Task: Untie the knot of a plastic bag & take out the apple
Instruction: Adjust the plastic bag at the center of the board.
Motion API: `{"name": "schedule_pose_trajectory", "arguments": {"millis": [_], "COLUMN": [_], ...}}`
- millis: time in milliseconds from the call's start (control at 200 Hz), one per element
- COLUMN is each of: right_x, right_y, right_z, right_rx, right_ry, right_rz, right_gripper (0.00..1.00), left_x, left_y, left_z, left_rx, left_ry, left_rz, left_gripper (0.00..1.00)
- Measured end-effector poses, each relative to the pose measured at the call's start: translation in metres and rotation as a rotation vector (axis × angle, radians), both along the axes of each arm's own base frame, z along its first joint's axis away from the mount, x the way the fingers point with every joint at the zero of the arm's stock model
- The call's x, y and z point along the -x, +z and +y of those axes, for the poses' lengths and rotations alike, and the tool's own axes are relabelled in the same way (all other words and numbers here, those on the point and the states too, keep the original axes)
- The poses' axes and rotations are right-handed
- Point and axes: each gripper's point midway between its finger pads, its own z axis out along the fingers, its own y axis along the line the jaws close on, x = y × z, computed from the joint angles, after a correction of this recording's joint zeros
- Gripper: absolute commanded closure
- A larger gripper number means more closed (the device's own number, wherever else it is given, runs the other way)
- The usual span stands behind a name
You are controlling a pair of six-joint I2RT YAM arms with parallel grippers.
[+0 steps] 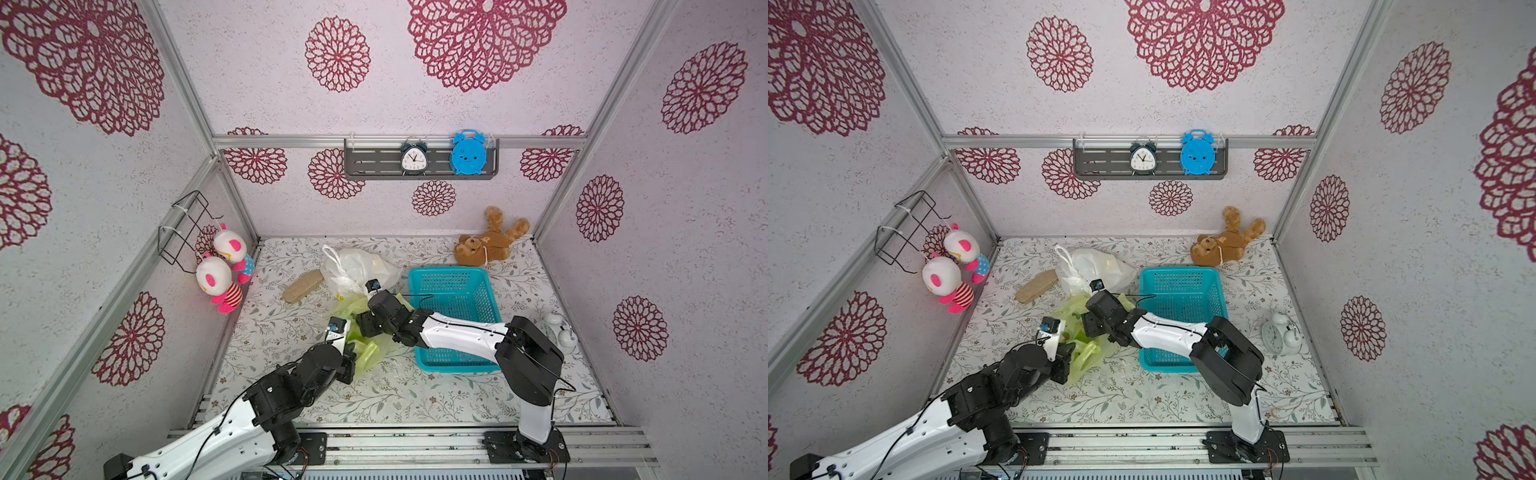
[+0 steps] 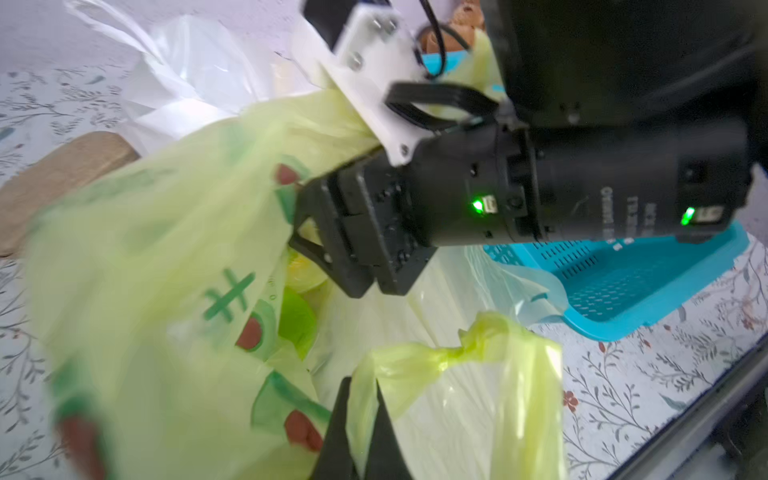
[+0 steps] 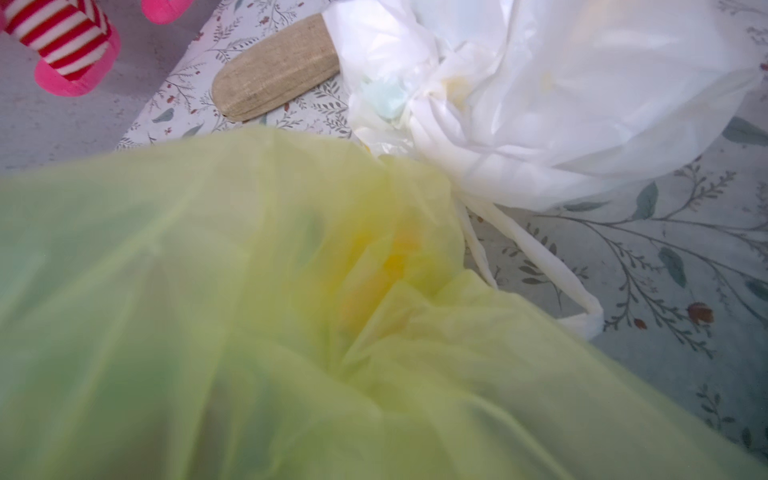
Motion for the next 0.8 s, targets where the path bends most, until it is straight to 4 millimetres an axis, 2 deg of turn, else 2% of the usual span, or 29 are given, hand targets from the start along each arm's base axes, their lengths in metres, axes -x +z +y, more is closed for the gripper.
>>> {"name": "schedule_pose_trajectory", "arguments": {"millis": [175,245,310,415,510,590,680,800], "right_x": [0.009,0.012,0.015,0.023,0.038,0.052,0.066,0.078], "right_y": [-0.033,-0.033,-0.023,0.007,0.044,0.066,0.077,0.073], "right_z": [-0.043,-0.055,-0.058,-0.052,-0.035,-0.022,-0.009,0.000], "right_rx": [0.074,0.090,0.078,0.031,-0.063,-0.123,-0.167,-0.186], "right_ry": [-0.057,-0.071,-0.065,-0.017,0.080,0.160,0.245,0.326], "right_rz": [0.054,0.056,0.044,-0.007,-0.067,-0.102,-0.110,-0.078], "right_gripper": [0.33,0.37,0.40,0.41,0.41,0.44,0.50,0.51], "left_x": [0.004,0.005,0.005,0.003,0.000,-0.003,-0.008,-0.009], "left_y": [0.005,0.002,-0.006,-0.014,-0.015,-0.016,-0.014,-0.014], "left_z": [0.033,0.037,0.036,0.031,0.023,0.017,0.009,0.004], "left_rx": [0.075,0.079,0.060,0.020,-0.006,-0.042,-0.071,-0.077], "left_ry": [0.097,0.097,0.088,0.060,0.031,0.015,-0.003,-0.023], "left_rz": [-0.107,-0.132,-0.136,-0.137,-0.140,-0.132,-0.128,-0.130], "left_gripper": [1.00,1.00,1.00,1.00,1.00,1.00,1.00,1.00]}}
